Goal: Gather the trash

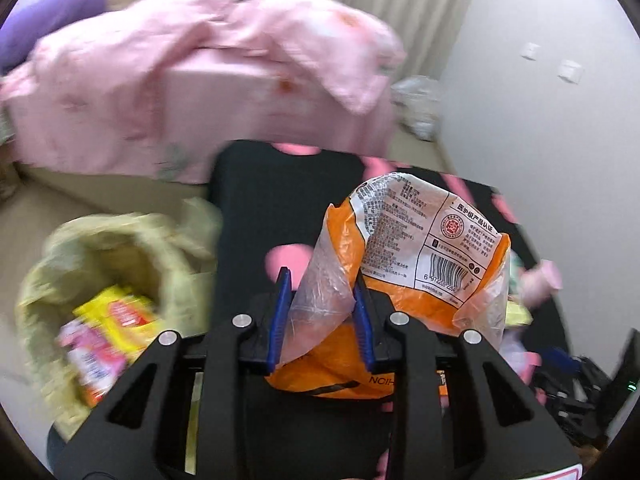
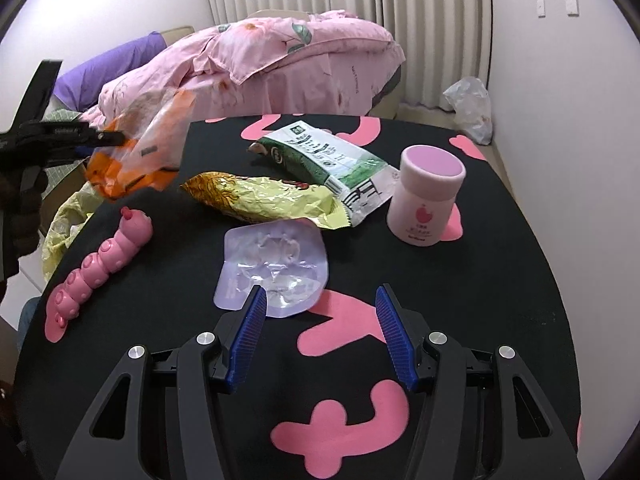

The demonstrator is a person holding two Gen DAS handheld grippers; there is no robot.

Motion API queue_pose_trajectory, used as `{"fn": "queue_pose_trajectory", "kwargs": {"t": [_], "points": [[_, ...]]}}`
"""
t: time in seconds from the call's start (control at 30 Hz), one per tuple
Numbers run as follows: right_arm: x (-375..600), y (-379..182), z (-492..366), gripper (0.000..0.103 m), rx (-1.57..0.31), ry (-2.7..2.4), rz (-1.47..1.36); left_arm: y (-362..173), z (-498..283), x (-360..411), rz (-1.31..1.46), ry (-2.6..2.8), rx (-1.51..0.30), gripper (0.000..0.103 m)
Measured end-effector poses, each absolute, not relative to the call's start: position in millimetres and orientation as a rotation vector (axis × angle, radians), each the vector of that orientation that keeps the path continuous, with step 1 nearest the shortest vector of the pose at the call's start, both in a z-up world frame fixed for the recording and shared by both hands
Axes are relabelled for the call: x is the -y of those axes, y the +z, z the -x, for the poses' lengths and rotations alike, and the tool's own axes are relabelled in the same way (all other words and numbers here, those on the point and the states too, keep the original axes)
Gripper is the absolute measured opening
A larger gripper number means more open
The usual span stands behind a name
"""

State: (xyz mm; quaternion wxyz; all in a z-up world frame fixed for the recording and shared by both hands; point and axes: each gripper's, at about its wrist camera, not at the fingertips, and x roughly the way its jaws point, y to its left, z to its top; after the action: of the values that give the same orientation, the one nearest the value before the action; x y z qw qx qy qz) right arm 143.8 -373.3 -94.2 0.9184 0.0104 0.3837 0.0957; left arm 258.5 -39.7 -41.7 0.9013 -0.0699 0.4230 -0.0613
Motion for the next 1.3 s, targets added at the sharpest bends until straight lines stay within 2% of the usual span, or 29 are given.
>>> {"fn": "queue_pose_trajectory", "kwargs": {"t": [0.17,0.37,0.5,0.77,1.07,1.17,1.3], "points": [[362,-91,-138,0.054,-0.785,0.263,-0.010,-63,-252,15,0.284,-0.111,-0.950,0.030],[335,-100,-133,0.054,-0.849,0.325,0.177,-73,-232,12,0.346,-0.198,-0.964,0.045],[326,-107,-136,0.054,-0.851,0.309,0.269,-73,-224,16,0.342,-0.211,-0.931,0.049],[355,-110,-181,0.054,-0.873,0.259,0.101,-68,-211,20,0.315,-0.256,-0.892,0.052],[360,-120,-195,0.055,-0.894,0.279,0.025,-44,-199,39,0.243,-0.341,-0.756,0.053],[361,-119,-192,0.055,-0.910,0.311,0.031,-24,-207,80,0.111,-0.536,-0.677,0.062],[380,-111,-176,0.055,-0.907,0.299,-0.029,-24,-231,147,-0.136,-0.742,-0.698,0.062]]}}
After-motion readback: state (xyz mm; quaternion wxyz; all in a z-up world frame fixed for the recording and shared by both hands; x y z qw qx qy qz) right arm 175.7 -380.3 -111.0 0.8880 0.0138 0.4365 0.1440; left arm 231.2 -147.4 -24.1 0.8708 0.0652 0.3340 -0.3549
